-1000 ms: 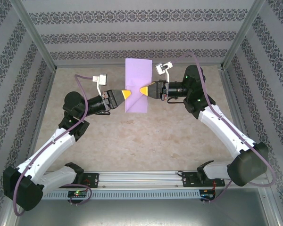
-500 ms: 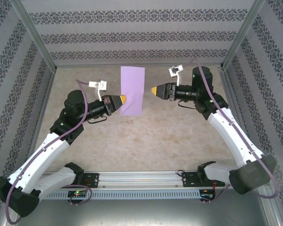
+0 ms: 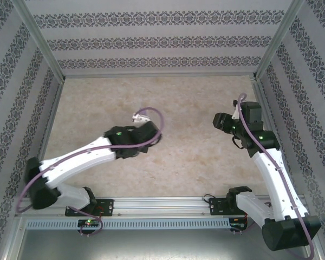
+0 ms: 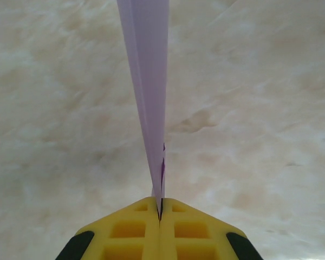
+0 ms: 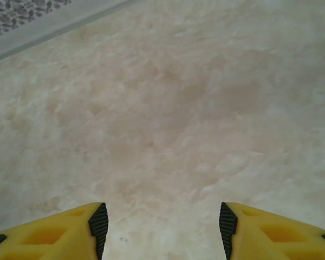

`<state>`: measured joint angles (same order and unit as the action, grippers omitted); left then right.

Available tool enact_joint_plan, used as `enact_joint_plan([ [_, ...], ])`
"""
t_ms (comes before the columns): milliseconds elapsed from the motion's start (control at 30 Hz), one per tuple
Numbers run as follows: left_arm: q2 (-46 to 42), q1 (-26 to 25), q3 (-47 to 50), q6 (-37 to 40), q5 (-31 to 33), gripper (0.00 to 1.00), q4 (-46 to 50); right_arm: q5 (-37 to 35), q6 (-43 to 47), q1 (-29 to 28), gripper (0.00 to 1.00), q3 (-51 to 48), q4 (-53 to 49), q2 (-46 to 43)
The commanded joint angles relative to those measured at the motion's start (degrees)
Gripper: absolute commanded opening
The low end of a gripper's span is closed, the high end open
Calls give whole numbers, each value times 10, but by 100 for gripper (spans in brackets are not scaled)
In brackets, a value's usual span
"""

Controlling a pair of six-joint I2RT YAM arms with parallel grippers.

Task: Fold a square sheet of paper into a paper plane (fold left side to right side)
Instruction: Turn over the paper at the center of the table.

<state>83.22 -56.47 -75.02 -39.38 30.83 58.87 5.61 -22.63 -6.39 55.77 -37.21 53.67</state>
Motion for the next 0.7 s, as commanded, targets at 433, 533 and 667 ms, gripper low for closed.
enact_joint_plan([
  [433,373,-31,-183,-152,-9,0,219,-50,43,19,60,-39,-10,-47],
  [533,411,-26,-208,-128,-47,1,202,-42,45,22,60,-40,-11,-48],
  [667,451,-16,-234,-90,-108,3,171,-21,40,22,60,-45,-6,-43],
])
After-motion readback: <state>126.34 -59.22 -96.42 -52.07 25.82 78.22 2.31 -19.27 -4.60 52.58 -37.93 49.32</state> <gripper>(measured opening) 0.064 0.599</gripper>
